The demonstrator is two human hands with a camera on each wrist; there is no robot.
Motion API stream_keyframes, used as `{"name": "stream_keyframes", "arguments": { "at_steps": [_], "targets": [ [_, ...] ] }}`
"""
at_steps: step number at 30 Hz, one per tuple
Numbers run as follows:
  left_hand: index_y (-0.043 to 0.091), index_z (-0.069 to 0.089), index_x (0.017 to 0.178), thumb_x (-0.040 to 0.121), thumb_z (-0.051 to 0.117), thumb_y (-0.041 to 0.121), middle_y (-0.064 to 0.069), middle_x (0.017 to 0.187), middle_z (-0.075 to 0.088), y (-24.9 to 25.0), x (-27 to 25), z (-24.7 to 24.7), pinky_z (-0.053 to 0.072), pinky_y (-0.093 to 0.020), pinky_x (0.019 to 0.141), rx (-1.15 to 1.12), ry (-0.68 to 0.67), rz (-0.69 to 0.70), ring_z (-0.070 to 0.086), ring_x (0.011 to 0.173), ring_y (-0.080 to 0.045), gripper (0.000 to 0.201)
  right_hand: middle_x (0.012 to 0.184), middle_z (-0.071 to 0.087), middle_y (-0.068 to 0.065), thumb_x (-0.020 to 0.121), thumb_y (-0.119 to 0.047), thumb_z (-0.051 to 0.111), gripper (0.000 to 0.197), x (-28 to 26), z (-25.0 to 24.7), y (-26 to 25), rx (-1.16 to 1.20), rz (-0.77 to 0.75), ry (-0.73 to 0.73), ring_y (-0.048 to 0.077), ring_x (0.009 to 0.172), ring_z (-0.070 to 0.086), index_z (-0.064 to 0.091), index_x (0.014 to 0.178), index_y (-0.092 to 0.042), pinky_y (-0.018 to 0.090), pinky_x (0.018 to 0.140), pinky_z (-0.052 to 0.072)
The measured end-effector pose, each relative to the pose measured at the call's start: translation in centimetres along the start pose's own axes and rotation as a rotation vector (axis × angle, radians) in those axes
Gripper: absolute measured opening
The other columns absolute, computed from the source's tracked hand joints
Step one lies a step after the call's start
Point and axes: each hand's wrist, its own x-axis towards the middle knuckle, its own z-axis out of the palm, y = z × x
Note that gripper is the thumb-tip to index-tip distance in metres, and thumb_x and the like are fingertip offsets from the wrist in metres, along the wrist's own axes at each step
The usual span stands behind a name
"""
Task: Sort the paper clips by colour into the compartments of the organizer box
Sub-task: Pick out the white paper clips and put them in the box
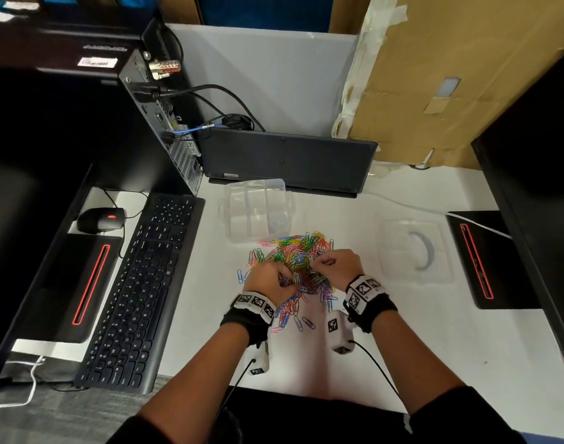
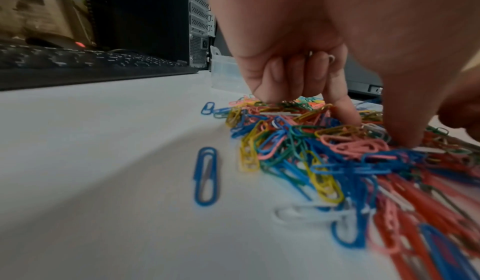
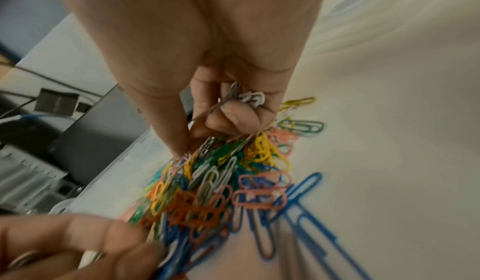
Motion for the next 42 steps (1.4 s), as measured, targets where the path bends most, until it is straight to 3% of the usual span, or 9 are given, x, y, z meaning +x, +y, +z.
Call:
{"name": "stream_keyframes", "arguments": {
  "at_steps": [8, 15, 19, 23, 27, 29, 32, 36, 42],
  "targets": [
    [0.016, 0.077, 0.086, 0.084, 0.069, 0.019, 0.005, 0.092, 0.073, -0.1, 0.1, -0.1, 0.048, -0.018, 0.080, -0.063, -0.029, 0.005, 0.060, 0.079, -0.006, 0.009, 0.090, 0.074, -0.001, 0.084, -0.036, 0.075, 0.022, 0.2, -0.3, 1.3, 0.006, 0.018, -0.097, 0.009, 0.081, 0.063, 0.079, 0.094, -0.017, 0.012, 0.068, 0.042],
    [0.020, 0.075, 0.085, 0.086, 0.065, 0.019, 0.005, 0.086, 0.073, -1.5, 0.4, -0.1, 0.053, -0.025, 0.075, -0.106, -0.030, -0.022, 0.065, 0.079, -0.013, 0.011, 0.076, 0.068, -0.006, 0.087, -0.029, 0.072, 0.014, 0.2, -1.0, 1.4, -0.049, 0.015, -0.060, 0.008, 0.072, 0.061, 0.076, 0.086, -0.015, 0.018, 0.072, 0.046],
    [0.019, 0.076, 0.090, 0.084, 0.070, 0.030, 0.007, 0.088, 0.072, -0.7, 0.6, 0.1, 0.051, -0.023, 0.075, -0.082, -0.008, 0.039, 0.063, 0.079, -0.011, 0.014, 0.072, 0.070, 0.008, 0.090, -0.006, 0.066, 0.010, -0.4, -0.5, 0.7, 0.408, 0.069, -0.187, 0.020, 0.070, 0.068, 0.068, 0.080, -0.005, 0.024, 0.062, 0.056],
    [0.022, 0.075, 0.093, 0.081, 0.072, 0.040, 0.009, 0.086, 0.070, 0.1, 1.0, 0.6, 0.049, -0.023, 0.073, 0.009, -0.017, 0.028, 0.059, 0.074, -0.009, 0.022, 0.075, 0.067, 0.017, 0.089, 0.005, 0.063, 0.006, -1.1, -0.6, 0.3, 0.849, 0.192, -0.215, 0.021, 0.063, 0.061, 0.065, 0.085, 0.002, 0.025, 0.056, 0.050],
    [0.019, 0.076, 0.083, 0.086, 0.068, 0.033, 0.007, 0.084, 0.072, 0.7, 1.1, 0.7, 0.052, -0.024, 0.074, 0.010, -0.027, 0.026, 0.063, 0.076, -0.012, 0.016, 0.077, 0.062, 0.010, 0.092, 0.000, 0.060, 0.023, -0.8, -1.3, 1.8, 1.130, 0.337, -0.262, 0.017, 0.067, 0.055, 0.067, 0.113, 0.001, 0.024, 0.059, 0.047],
    [0.014, 0.075, 0.078, 0.088, 0.066, 0.029, 0.003, 0.075, 0.070, 0.4, 1.1, 0.8, 0.051, -0.025, 0.070, -0.026, -0.054, 0.020, 0.062, 0.070, -0.015, 0.020, 0.078, 0.062, 0.007, 0.094, -0.011, 0.061, 0.022, -0.8, -1.5, 2.2, 1.158, 0.359, -0.309, 0.015, 0.068, 0.055, 0.068, 0.111, 0.000, 0.023, 0.059, 0.048],
    [0.011, 0.071, 0.074, 0.089, 0.066, 0.022, 0.005, 0.059, 0.054, -0.4, 1.1, 0.6, 0.043, -0.020, 0.064, -0.157, -0.045, -0.037, 0.048, 0.056, -0.004, 0.019, 0.078, 0.062, 0.007, 0.091, -0.021, 0.068, 0.017, -0.9, -1.4, 1.8, 0.996, 0.322, -0.284, 0.014, 0.064, 0.055, 0.069, 0.091, -0.004, 0.022, 0.055, 0.046],
    [0.006, 0.072, 0.078, 0.089, 0.068, 0.018, 0.008, 0.054, 0.044, -1.5, 1.0, 0.0, 0.041, -0.017, 0.065, -0.216, -0.011, -0.057, 0.042, 0.055, -0.001, 0.016, 0.064, 0.063, -0.007, 0.077, -0.026, 0.083, 0.011, -0.1, -0.8, 1.4, 0.266, 0.027, -0.105, 0.003, 0.056, 0.053, 0.077, 0.084, -0.019, 0.015, 0.056, 0.043],
    [0.019, 0.076, 0.088, 0.089, 0.066, 0.025, 0.009, 0.074, 0.065, -2.5, 1.0, -1.1, 0.049, -0.023, 0.074, -0.123, 0.005, -0.089, 0.058, 0.073, -0.010, 0.012, 0.060, 0.048, -0.021, 0.078, -0.023, 0.082, 0.011, 0.2, 0.0, 0.9, -0.065, -0.186, -0.041, -0.003, 0.053, 0.043, 0.076, 0.084, -0.017, 0.007, 0.054, 0.032]
  ]
}}
